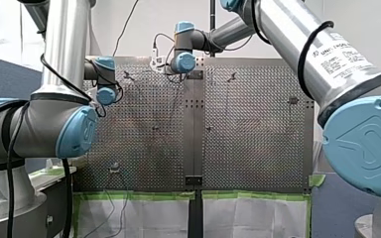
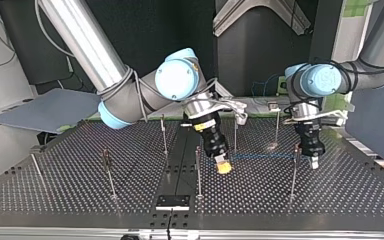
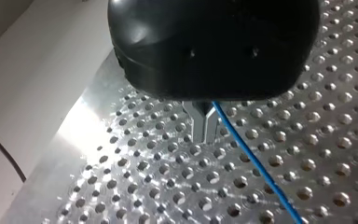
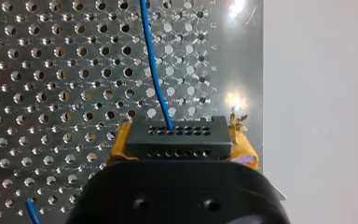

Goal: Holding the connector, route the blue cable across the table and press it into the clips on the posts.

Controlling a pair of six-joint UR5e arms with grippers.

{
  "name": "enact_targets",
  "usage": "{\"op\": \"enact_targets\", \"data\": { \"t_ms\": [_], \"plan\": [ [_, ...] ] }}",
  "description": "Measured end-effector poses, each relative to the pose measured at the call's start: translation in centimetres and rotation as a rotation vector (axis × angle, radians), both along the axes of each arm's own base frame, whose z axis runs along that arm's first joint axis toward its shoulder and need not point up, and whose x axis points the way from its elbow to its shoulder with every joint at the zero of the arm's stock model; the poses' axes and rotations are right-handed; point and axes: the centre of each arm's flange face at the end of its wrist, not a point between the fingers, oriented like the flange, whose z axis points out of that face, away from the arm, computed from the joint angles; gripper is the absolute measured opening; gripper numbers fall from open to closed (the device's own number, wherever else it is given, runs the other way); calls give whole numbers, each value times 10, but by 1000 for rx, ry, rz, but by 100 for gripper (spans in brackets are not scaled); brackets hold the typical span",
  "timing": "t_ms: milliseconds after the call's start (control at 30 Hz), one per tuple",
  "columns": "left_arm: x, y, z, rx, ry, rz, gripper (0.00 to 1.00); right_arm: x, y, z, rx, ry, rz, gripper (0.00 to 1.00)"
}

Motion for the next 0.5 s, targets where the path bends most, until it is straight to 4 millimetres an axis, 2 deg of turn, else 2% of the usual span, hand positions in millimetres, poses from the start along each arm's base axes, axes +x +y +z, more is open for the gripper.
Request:
{"op": "enact_targets", "data": {
  "t_ms": [33, 67, 100, 133, 167, 200, 233, 500],
  "plan": [
    [0, 0, -1, -3, 6, 3, 36, 1, 0, -1, 1, 1, 1, 0],
    [-1, 0, -2, -5, 12, 6, 58, 1, 1, -3, 2, 4, 2, 0],
    [-2, 0, -2, -8, 17, 9, 58, 3, 1, -6, 5, 8, 3, 0],
    [-2, 0, -3, -11, 25, 13, 65, 4, 2, -9, 8, 11, 5, 0],
    [-3, 0, -4, -14, 32, 18, 93, 5, 2, -12, 11, 16, 6, 0],
    [-4, -1, -5, -17, 40, 23, 93, 7, 2, -17, 15, 22, 7, 0],
    [-6, -1, -7, -21, 51, 30, 100, 8, 2, -21, 19, 27, 8, 0],
    [-24, -4, -20, -45, 131, 50, 100, 16, 1, -48, 42, 53, 4, 0]
  ]
}}
